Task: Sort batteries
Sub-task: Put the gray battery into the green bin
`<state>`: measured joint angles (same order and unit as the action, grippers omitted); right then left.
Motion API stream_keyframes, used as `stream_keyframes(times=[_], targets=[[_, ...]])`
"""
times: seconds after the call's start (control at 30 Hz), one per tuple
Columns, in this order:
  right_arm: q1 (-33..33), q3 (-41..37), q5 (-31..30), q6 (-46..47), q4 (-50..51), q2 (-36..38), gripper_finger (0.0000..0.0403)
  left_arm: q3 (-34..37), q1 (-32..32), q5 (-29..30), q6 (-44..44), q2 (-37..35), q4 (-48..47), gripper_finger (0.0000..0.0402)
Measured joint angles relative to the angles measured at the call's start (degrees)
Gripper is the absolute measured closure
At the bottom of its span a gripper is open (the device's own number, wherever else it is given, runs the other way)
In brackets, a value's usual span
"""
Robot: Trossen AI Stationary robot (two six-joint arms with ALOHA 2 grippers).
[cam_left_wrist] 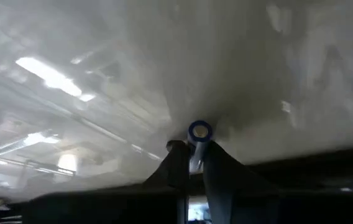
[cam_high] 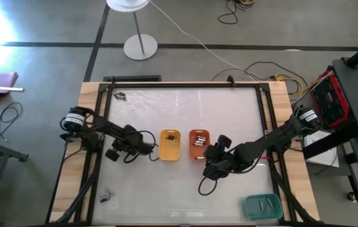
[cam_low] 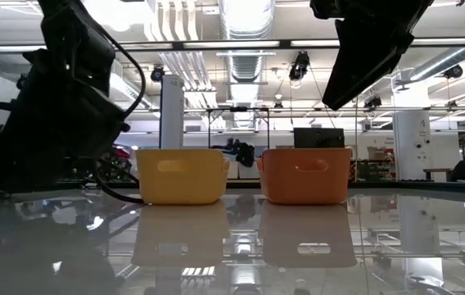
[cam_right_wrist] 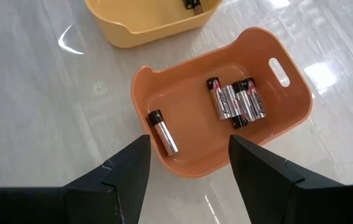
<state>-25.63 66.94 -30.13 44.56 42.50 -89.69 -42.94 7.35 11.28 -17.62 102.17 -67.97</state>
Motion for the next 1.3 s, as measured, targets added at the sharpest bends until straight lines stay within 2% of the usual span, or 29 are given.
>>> stream_keyframes(times=[0.2,0.47,0.77,0.87,0.97,1.03,1.1,1.2,1.3], targets=[[0.0,0.0,0.0,0.0,0.0,0.0,0.0193,0.1,2.0,-2.7,3.0,-2.1,-3.1,0.0395],[-0.3,0.0,0.5,0.6,0.0,0.0,0.0193,-2.3,8.2,-4.4,5.3,-2.9,-5.7,0.0396],[-5.5,-0.7,0.8,-1.6,-0.5,0.0,0.0193,-9.2,15.9,-14.5,12.5,-5.8,-9.9,0.0397],[-7.3,-0.1,0.6,-1.1,-1.6,0.0,0.0193,-12.5,17.6,-21.6,18.9,-8.4,-9.6,0.0397],[-8.3,1.5,0.1,-2.2,-4.1,0.1,0.0193,-16.0,19.1,-24.3,25.6,-13.4,-5.8,0.0397],[-8.7,2.2,-0.1,-4.8,-7.2,0.1,0.0193,-17.2,19.6,-23.1,29.7,-18.0,0.2,0.0397],[-9.0,2.2,-1.5,-9.7,-12.3,0.1,0.0193,-17.3,19.5,-19.4,32.8,-23.5,8.9,0.0397],[-8.9,0.7,-3.2,-21.2,-23.2,-0.3,0.0193,-15.9,19.3,-10.0,33.2,-30.8,23.3,0.0397],[-7.5,-1.9,-3.3,-31.0,-34.3,-2.0,0.0193,-12.6,19.3,-1.2,29.9,-36.2,39.2,0.0397]])
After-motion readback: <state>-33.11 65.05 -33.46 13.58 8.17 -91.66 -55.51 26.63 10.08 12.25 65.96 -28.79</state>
